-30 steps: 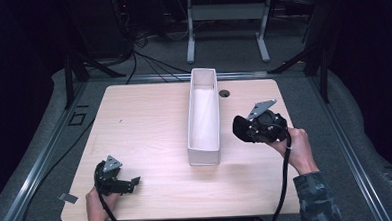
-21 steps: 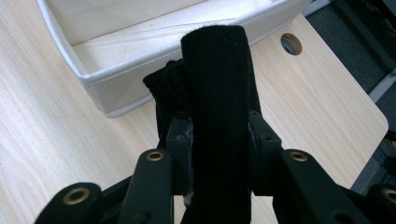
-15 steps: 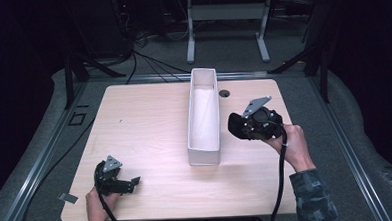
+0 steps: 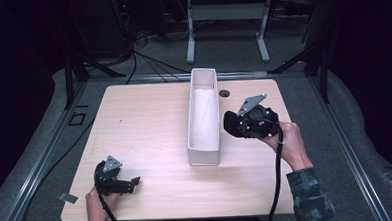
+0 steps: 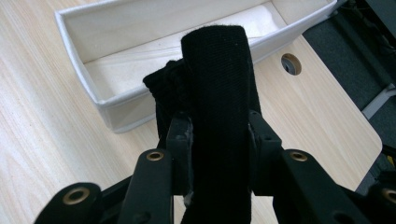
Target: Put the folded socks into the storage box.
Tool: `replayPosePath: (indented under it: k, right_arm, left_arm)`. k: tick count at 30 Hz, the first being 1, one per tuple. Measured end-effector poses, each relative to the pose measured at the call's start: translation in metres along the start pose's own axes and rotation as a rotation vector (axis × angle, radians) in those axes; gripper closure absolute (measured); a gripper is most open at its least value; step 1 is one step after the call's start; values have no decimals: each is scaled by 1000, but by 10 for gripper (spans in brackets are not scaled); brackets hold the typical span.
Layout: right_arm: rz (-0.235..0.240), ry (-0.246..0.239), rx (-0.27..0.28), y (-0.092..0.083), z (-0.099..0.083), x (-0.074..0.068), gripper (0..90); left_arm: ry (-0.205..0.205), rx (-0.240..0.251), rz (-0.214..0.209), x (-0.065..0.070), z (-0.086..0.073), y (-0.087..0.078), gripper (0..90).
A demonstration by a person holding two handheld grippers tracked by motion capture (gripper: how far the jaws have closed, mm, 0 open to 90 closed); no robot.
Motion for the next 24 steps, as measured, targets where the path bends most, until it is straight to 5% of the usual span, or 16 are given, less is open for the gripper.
replayPosePath:
  k: [24]
  right_arm:
    - [52, -34, 40, 0, 37, -20, 674]
  left_arm:
    - [-1, 1, 1, 0, 0, 0, 9]
Point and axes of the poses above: each handheld gripper's, and its own axes: y roughly forward along the jaws, z roughly out of its top, x roughly to its right, the point moved 9 cm from there along y, roughly forward along the jaws, and after that the axes turned 15 degrees about -z, right-handed, at the moved point
